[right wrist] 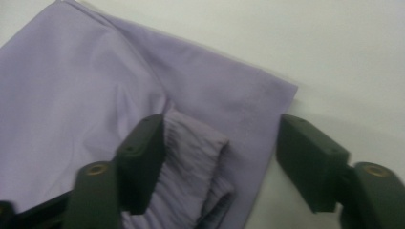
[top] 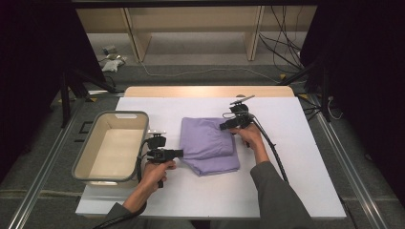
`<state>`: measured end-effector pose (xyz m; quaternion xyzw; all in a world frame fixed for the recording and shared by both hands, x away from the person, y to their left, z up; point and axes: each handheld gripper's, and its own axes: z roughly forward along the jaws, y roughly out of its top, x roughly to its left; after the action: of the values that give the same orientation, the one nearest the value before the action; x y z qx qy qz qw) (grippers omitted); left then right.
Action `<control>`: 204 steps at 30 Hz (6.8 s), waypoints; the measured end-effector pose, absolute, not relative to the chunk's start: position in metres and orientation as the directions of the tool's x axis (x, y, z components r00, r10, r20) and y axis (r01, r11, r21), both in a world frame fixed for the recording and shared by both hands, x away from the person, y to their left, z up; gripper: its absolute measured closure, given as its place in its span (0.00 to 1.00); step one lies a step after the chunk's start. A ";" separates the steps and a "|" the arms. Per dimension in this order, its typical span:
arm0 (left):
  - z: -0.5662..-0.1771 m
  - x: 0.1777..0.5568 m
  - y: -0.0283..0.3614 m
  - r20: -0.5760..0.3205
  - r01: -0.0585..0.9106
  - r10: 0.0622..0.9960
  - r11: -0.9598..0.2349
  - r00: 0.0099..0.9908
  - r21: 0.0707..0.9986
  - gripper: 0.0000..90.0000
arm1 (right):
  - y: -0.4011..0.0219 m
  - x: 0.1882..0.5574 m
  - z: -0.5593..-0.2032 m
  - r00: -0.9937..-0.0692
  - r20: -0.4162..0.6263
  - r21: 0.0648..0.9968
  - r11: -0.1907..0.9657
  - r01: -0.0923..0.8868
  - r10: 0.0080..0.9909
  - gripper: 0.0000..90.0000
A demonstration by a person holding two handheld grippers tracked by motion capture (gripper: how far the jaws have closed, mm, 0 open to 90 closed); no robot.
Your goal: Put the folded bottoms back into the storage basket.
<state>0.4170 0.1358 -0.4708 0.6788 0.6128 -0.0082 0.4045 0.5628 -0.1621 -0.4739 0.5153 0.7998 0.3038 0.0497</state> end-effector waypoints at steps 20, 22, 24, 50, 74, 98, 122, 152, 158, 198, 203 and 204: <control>-0.461 0.416 0.134 -0.516 0.821 0.812 0.085 0.271 0.564 0.97 | -0.160 0.557 -0.468 -0.423 0.356 0.546 0.182 0.818 0.833 0.90; -0.459 0.416 0.134 -0.522 0.822 0.806 0.082 0.279 0.564 0.97 | -0.160 0.556 -0.464 -0.423 0.364 0.554 0.173 0.814 0.830 0.90; -0.456 0.416 0.135 -0.526 0.821 0.801 0.078 0.287 0.566 0.97 | -0.161 0.554 -0.459 -0.425 0.371 0.562 0.165 0.810 0.826 0.91; -0.407 0.404 0.166 -0.567 0.784 0.740 0.088 0.361 0.614 0.97 | -0.143 0.529 -0.403 -0.472 0.418 0.663 0.095 0.743 0.777 0.91; -0.376 0.389 0.206 -0.566 0.745 0.731 0.121 0.380 0.656 0.96 | -0.108 0.520 -0.368 -0.512 0.422 0.709 0.080 0.701 0.749 0.91; -0.356 0.371 0.254 -0.553 0.708 0.749 0.164 0.363 0.687 0.96 | -0.059 0.514 -0.343 -0.557 0.413 0.732 0.101 0.673 0.721 0.91; -0.350 0.349 0.308 -0.595 0.691 0.739 0.252 0.315 0.678 0.96 | 0.001 0.511 -0.332 -0.597 0.413 0.736 0.134 0.663 0.687 0.91; -0.350 0.329 0.358 -0.597 0.676 0.761 0.303 0.253 0.672 0.96 | 0.055 0.505 -0.330 -0.622 0.415 0.733 0.161 0.661 0.664 0.91; -0.350 0.325 0.370 -0.595 0.673 0.768 0.313 0.235 0.670 0.96 | 0.071 0.504 -0.331 -0.627 0.414 0.730 0.170 0.662 0.660 0.91; -0.389 0.333 0.405 -0.567 0.706 0.822 0.372 0.050 0.602 0.96 | 0.123 0.501 -0.359 -0.614 0.404 0.688 0.218 0.693 0.678 0.90; -0.391 0.334 0.405 -0.566 0.700 0.824 0.382 0.038 0.603 0.96 | 0.126 0.501 -0.362 -0.612 0.401 0.687 0.218 0.693 0.682 0.90; -0.391 0.334 0.405 -0.564 0.699 0.825 0.383 0.036 0.604 0.96 | 0.126 0.501 -0.363 -0.611 0.400 0.687 0.217 0.693 0.683 0.90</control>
<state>0.3341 0.4048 -0.3913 0.5513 0.6911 0.0681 0.4624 0.5011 0.1259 -0.3626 0.4410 0.7802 0.4436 -0.0057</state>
